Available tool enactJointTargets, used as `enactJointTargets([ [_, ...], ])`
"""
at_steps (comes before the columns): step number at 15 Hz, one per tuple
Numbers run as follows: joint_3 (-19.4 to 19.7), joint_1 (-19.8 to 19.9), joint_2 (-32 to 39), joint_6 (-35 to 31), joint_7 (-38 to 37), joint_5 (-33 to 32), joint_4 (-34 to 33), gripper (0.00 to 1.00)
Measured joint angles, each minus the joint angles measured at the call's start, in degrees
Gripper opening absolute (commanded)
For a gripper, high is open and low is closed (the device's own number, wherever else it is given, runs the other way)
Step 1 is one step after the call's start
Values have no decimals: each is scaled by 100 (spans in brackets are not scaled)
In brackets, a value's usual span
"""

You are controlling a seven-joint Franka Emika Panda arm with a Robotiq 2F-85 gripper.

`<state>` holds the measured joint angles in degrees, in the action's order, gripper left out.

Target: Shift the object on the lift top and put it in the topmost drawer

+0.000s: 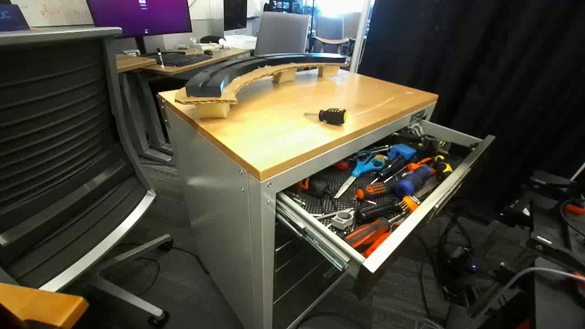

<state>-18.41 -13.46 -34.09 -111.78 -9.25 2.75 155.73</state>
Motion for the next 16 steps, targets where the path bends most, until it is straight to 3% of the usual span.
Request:
enactJointTargets([
  [9, 83, -1, 36, -86, 89, -24, -4, 100],
  [12, 328, 17, 268, -770, 481, -147, -85, 100],
  [16, 563, 52, 1212, -1781, 1074, -410, -636, 100],
])
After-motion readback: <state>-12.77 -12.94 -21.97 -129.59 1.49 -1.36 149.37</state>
